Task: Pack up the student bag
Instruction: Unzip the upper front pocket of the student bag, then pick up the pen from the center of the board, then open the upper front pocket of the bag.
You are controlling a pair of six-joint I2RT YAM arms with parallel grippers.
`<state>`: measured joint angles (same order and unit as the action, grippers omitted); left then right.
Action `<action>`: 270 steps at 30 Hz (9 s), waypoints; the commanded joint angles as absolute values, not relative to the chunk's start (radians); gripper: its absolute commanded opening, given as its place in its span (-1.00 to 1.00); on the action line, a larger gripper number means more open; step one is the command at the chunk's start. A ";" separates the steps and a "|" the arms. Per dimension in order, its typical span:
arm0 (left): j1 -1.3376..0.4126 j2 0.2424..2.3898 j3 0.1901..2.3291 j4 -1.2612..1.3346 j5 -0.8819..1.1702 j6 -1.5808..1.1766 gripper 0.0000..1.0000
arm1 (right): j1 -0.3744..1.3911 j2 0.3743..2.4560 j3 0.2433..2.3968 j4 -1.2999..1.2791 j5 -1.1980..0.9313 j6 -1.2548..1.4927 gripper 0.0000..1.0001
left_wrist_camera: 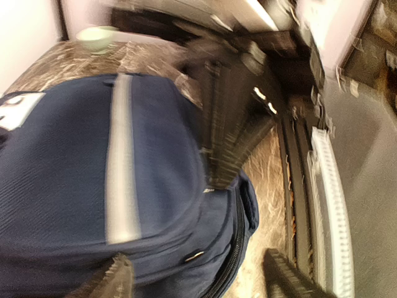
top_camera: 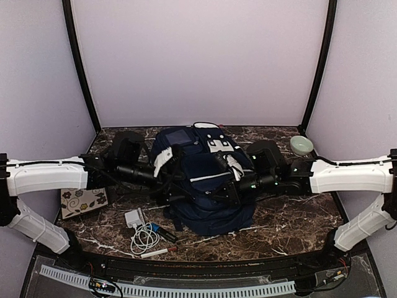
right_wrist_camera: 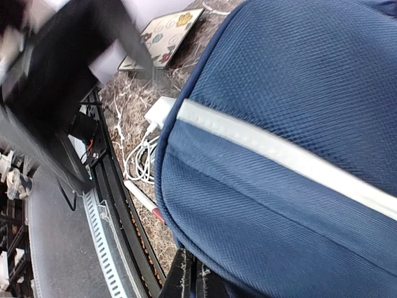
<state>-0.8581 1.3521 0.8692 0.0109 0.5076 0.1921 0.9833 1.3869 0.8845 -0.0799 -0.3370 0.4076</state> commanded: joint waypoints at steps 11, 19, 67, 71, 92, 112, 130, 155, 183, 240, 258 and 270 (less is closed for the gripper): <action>-0.416 1.775 1.534 -0.383 0.136 -0.161 0.97 | 0.938 1.369 0.871 -0.002 -0.280 0.444 -1.00; -0.387 1.945 1.599 -0.444 0.269 -0.098 0.97 | 0.894 1.379 0.865 -0.021 -0.249 0.469 -1.00; -0.830 0.851 0.662 0.113 -0.152 0.126 0.68 | 0.659 1.420 1.071 -0.457 -0.315 0.203 -1.00; -0.873 0.961 0.746 0.098 -0.001 0.359 0.56 | 0.652 1.435 1.040 -0.448 -0.332 0.212 -1.00; -0.959 1.667 1.203 -0.026 0.123 0.983 0.19 | 0.652 1.393 0.954 -0.372 -0.412 0.237 -1.00; -0.950 1.784 1.374 -0.119 0.049 0.776 -1.00 | 0.774 1.263 0.925 -0.416 -0.439 0.214 -1.00; -0.938 1.698 1.295 0.001 0.265 0.627 -1.00 | 0.861 1.389 0.888 0.181 -0.463 0.500 -1.00; -0.679 1.311 1.234 -0.479 -0.166 -0.102 0.80 | 1.088 1.373 1.120 -0.258 -0.034 0.531 -0.08; -0.503 1.181 1.037 -0.428 -0.160 -0.138 0.90 | 1.351 2.433 2.075 -0.933 0.091 0.333 -0.20; -0.577 1.465 1.056 -0.309 -0.099 -0.057 0.59 | 0.526 1.586 1.207 -0.174 -0.494 0.732 -1.00; -0.887 1.689 1.437 -0.238 0.019 -0.089 0.89 | 0.689 1.756 1.279 0.056 -0.485 0.868 -1.00; -0.792 1.747 1.488 -0.079 0.163 -0.357 0.76 | 0.765 1.762 1.282 -0.042 -0.382 0.788 -1.00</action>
